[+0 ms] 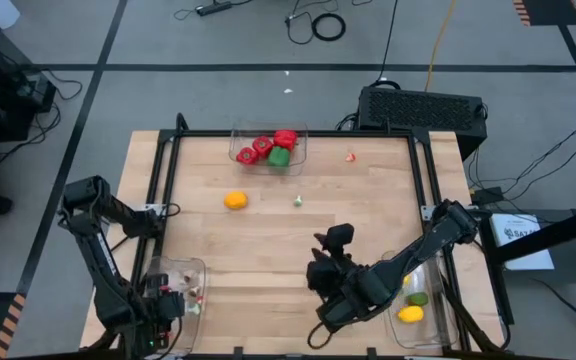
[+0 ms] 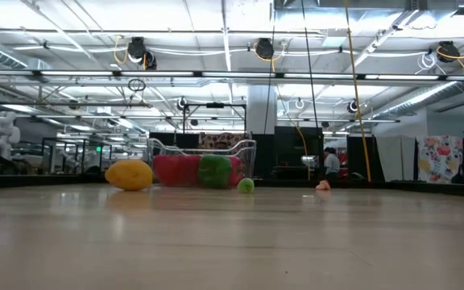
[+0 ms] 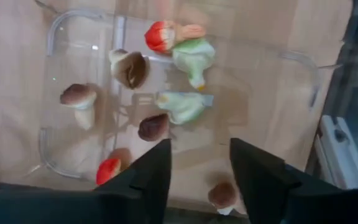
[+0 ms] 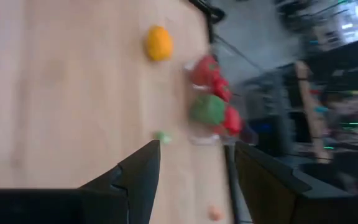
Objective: Sort produce into baskets
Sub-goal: Put the red mushroom into the bottom left transparent bin
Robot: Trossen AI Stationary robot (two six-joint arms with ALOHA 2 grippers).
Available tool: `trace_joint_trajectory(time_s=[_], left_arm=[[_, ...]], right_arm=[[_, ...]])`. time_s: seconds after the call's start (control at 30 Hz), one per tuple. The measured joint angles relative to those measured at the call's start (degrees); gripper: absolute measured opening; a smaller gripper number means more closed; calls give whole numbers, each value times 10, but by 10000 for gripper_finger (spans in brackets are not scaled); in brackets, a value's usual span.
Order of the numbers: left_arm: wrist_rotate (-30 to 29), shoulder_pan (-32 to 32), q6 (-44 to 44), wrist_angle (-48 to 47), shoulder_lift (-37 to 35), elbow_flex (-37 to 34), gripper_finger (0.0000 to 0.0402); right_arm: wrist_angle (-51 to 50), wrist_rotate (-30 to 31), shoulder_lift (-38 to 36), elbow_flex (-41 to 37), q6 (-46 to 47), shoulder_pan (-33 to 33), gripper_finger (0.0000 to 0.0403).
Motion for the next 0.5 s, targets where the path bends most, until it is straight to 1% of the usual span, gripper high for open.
trace_joint_trajectory(time_s=[0.07, 0.17, 0.23, 0.3, 0.4, 0.43, 0.5], left_arm=[[4, 0, -3, -2, 0, 6, 190], [7, 0, -16, -17, -2, 25, 203], [8, 0, -21, -29, -2, 41, 204], [-3, 0, -26, -40, -2, 61, 205], [-51, 0, -15, -62, -3, 88, 205], [-79, 0, -4, -69, -3, 97, 205], [-161, 2, 29, -81, -3, 112, 205]], right_arm=[[0, 16, 0, -35, -7, -10, 199], [-24, 10, -7, -97, -10, -38, 199], [-35, -13, -29, -141, -9, -66, 199], [-22, -55, -71, -188, -20, -98, 199], [47, -115, -144, -270, -72, -152, 199], [79, -138, -167, -296, -92, -174, 199], [143, -190, -213, -342, -131, -222, 199]])
